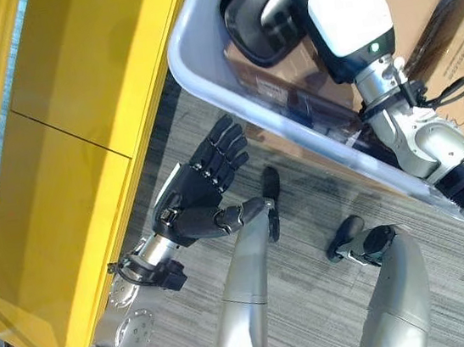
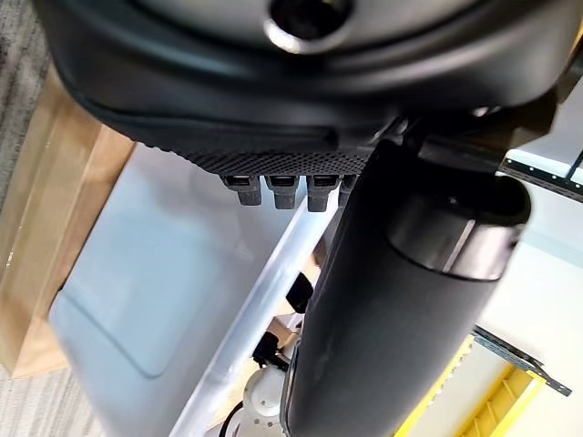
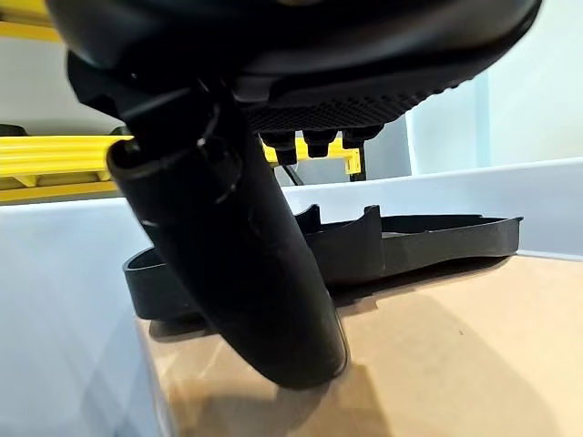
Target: Move parts from the plastic box to the shelf.
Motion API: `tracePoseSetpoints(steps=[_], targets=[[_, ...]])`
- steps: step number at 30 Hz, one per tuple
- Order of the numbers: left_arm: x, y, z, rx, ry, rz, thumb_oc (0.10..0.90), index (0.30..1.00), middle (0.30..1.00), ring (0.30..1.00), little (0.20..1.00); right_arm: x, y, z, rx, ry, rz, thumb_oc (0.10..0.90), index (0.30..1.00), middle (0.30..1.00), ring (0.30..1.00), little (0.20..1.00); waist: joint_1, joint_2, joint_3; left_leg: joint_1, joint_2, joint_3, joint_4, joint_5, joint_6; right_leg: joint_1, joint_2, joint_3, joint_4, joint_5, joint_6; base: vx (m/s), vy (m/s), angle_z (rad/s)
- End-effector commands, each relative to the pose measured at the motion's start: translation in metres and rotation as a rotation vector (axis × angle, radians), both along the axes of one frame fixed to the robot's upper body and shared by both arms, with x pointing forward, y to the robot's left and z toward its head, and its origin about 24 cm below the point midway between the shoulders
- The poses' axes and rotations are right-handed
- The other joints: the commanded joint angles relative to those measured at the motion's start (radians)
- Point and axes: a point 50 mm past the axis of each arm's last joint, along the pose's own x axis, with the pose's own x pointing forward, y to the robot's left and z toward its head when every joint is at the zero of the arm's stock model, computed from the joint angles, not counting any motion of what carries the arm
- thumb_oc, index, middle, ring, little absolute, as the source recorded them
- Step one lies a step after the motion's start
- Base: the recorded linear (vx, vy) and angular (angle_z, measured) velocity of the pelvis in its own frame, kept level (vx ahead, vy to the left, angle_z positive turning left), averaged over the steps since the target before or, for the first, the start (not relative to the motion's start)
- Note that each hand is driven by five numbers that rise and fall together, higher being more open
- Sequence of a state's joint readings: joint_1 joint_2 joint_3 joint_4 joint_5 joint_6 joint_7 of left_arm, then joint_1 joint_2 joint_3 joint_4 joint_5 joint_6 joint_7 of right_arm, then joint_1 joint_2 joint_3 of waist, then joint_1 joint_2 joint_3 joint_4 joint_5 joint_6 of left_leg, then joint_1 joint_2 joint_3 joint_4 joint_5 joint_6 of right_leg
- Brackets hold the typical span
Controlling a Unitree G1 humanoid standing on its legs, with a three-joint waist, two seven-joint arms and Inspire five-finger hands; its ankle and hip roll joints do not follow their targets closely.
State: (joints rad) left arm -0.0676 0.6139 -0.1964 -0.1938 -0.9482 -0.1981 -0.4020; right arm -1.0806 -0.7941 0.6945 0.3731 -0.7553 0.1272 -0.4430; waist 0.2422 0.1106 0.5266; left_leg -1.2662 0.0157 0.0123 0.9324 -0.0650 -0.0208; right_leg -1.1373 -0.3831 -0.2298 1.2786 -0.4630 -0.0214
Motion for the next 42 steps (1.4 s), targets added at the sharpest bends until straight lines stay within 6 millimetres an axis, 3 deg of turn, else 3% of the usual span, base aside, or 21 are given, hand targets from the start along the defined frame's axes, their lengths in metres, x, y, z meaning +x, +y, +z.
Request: tracePoseSetpoints(steps=[1, 17, 29, 37, 42], targets=[[-0.010, -0.003, 0.035, -0.102, -0.217, -0.049, 0.900, 1.000, 1.000, 1.000, 1.000, 0.013, -0.030, -0.003, 0.041, 0.123, -0.138, 0.900, 1.000, 1.000, 1.000, 1.000, 0.025, 0.066, -0.007, 0.008, -0.018, 0.001, 0.101, -0.143, 0.038, 0.134, 0.034, 0.059, 0.125, -0.042, 0.009, 0.02, -0.023, 0.20], [-0.012, 0.003, 0.035, -0.082, -0.195, -0.034, 0.900, 1.000, 1.000, 1.000, 1.000, 0.020, -0.032, 0.000, -0.017, 0.318, -0.262, 0.900, 1.000, 1.000, 1.000, 1.000, 0.031, 0.050, -0.007, -0.012, -0.011, -0.011, 0.117, -0.130, 0.031, 0.143, 0.047, 0.062, 0.114, -0.037, 0.007, 0.01, -0.004, 0.04], [-0.017, 0.005, 0.030, -0.063, -0.180, -0.044, 0.900, 1.000, 1.000, 1.000, 1.000, 0.018, -0.030, 0.023, -0.218, 0.209, -0.359, 0.900, 1.000, 1.000, 1.000, 1.000, 0.049, 0.029, -0.007, 0.049, 0.001, -0.011, 0.010, -0.097, 0.035, 0.204, 0.052, 0.023, -0.003, 0.002, 0.025, 0.01, 0.021, -0.02], [-0.020, 0.007, 0.029, -0.056, -0.174, -0.044, 0.900, 1.000, 1.000, 1.000, 1.000, 0.023, -0.031, 0.033, -0.178, 0.290, -0.406, 0.900, 1.000, 1.000, 1.000, 1.000, 0.069, 0.021, -0.007, 0.096, -0.004, -0.010, -0.037, -0.092, 0.041, 0.247, 0.048, -0.003, -0.056, 0.027, 0.035, 0.03, 0.041, -0.01], [-0.020, 0.005, 0.027, -0.055, -0.164, -0.049, 0.900, 1.000, 1.000, 1.000, 1.000, 0.030, -0.042, 0.031, -0.084, 0.393, -0.465, 0.900, 1.000, 1.000, 1.000, 1.000, 0.082, 0.023, -0.007, 0.112, -0.011, -0.007, -0.054, -0.090, 0.045, 0.258, 0.039, -0.014, -0.065, 0.034, 0.037, 0.04, 0.047, -0.01]])
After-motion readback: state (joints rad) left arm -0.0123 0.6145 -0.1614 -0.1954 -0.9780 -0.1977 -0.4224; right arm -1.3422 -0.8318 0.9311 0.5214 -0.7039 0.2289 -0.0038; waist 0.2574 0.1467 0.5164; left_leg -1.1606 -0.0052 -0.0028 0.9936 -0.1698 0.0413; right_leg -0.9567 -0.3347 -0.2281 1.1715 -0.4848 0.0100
